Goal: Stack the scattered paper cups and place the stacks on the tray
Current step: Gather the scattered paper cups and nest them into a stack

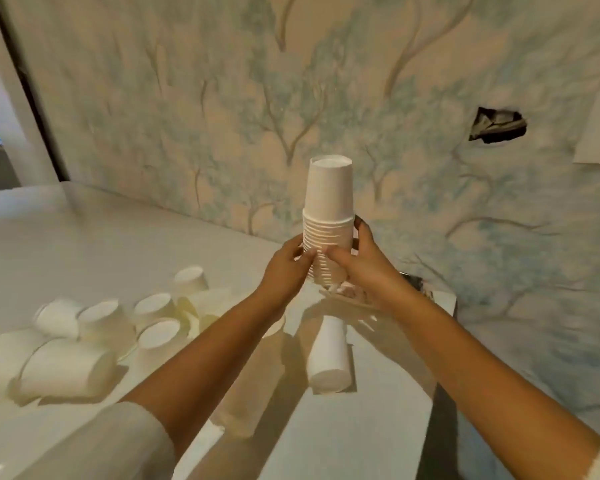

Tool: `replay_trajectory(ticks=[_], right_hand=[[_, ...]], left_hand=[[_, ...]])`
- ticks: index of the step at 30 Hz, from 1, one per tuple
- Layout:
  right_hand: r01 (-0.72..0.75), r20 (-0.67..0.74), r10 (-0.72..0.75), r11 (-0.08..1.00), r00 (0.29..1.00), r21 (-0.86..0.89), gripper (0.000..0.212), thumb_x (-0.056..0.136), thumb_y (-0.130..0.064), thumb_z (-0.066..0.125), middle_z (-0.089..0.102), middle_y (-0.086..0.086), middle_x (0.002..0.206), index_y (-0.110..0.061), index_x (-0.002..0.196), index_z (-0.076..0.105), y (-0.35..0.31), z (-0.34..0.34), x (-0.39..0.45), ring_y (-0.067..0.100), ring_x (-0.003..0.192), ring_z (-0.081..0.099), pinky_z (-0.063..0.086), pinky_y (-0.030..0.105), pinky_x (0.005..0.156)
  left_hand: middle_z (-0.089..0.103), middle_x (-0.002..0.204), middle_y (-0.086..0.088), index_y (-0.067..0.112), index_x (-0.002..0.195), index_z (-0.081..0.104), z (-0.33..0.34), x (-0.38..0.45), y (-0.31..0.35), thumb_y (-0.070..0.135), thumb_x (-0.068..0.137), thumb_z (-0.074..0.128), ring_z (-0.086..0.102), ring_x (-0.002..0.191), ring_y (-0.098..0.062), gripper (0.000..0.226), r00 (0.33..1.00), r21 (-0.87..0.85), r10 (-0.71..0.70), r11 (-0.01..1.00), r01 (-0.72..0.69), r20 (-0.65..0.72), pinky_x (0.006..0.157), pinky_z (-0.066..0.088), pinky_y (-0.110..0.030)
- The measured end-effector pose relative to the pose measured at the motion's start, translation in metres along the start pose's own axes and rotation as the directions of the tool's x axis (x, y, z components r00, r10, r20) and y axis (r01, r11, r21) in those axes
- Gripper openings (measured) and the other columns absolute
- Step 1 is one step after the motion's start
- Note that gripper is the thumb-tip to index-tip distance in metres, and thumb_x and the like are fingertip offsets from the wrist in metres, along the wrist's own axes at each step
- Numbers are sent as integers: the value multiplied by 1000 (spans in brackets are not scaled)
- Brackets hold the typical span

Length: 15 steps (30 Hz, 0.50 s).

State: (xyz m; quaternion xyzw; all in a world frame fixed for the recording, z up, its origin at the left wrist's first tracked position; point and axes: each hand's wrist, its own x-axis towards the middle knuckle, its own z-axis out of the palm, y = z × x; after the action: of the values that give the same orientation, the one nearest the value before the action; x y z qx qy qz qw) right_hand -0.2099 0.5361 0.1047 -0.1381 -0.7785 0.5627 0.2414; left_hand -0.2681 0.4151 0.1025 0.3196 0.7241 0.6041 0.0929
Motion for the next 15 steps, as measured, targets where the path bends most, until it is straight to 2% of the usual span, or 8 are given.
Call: replay_trajectory(ticks=[2, 4, 6, 8, 10, 12, 14, 15], right_hand=[[-7, -17, 6, 1000, 1000, -17, 80, 83, -31, 65, 43, 4, 140, -31, 144, 13, 14, -9, 19, 17, 100, 52, 51, 40, 86], [-20, -29, 19, 999, 999, -26, 80, 82, -34, 65, 42, 4, 142, -31, 144, 14, 28, -14, 35, 15, 99, 49, 50, 36, 81], [-44, -26, 44, 999, 999, -25, 80, 81, -35, 66, 41, 4, 143, -32, 143, 15, 42, -18, 49, 18, 105, 49, 50, 37, 80], [-70, -23, 69, 997, 997, -45, 80, 81, -34, 67, 41, 4, 143, -32, 143, 16, 56, -20, 60, 23, 110, 51, 52, 44, 85], [-87, -17, 86, 995, 996, -52, 80, 80, -31, 68, 42, 4, 142, -33, 141, 17, 69, -21, 71, 20, 104, 49, 51, 49, 87], [-101, -8, 100, 994, 995, -46, 80, 79, -29, 70, 43, 5, 140, -33, 140, 19, 79, -21, 78, 19, 101, 48, 50, 44, 87], [-123, -15, 123, 991, 992, -59, 80, 78, -29, 70, 45, 6, 139, -33, 139, 19, 89, -22, 86, 23, 108, 50, 46, 39, 87], [-135, -18, 134, 988, 991, -71, 80, 77, -29, 70, 47, 6, 137, -33, 139, 19, 94, -23, 89, 25, 111, 51, 45, 40, 87]], left_hand=[[55, 130, -9, 20, 128, 50, 7, 19, -4, 19, 96, 40, 52, 117, -25, 33, 999, -3, -29, 1000, 29, 34, 99, 42, -38], [58, 124, -9, 28, 116, 54, 12, 36, -10, 19, 96, 40, 53, 113, -26, 27, 994, -10, -68, 998, 69, 88, 86, 42, -32], [61, 118, -8, 31, 109, 55, 18, 50, -15, 15, 95, 39, 56, 107, -25, 27, 985, -18, -125, 992, 128, 119, 76, 43, -25], [61, 114, -9, 25, 106, 58, 25, 61, -22, 11, 93, 42, 58, 98, -20, 25, 974, -20, -183, 982, 187, 132, 69, 43, -20], [62, 115, -12, 14, 111, 59, 34, 71, -29, 8, 91, 45, 58, 96, -20, 25, 965, 30, -227, 974, 225, 133, 65, 46, -18], [62, 118, -18, 4, 117, 57, 39, 77, -34, 5, 89, 46, 60, 99, -27, 30, 956, 92, -262, 964, 251, 133, 68, 51, -26], [62, 116, -22, -1, 118, 56, 44, 84, -40, 1, 87, 46, 61, 103, -33, 33, 946, 147, -293, 951, 273, 142, 81, 52, -36], [62, 115, -23, -2, 117, 56, 46, 88, -43, 0, 86, 46, 61, 101, -34, 33, 943, 177, -301, 945, 275, 143, 83, 52, -36]])
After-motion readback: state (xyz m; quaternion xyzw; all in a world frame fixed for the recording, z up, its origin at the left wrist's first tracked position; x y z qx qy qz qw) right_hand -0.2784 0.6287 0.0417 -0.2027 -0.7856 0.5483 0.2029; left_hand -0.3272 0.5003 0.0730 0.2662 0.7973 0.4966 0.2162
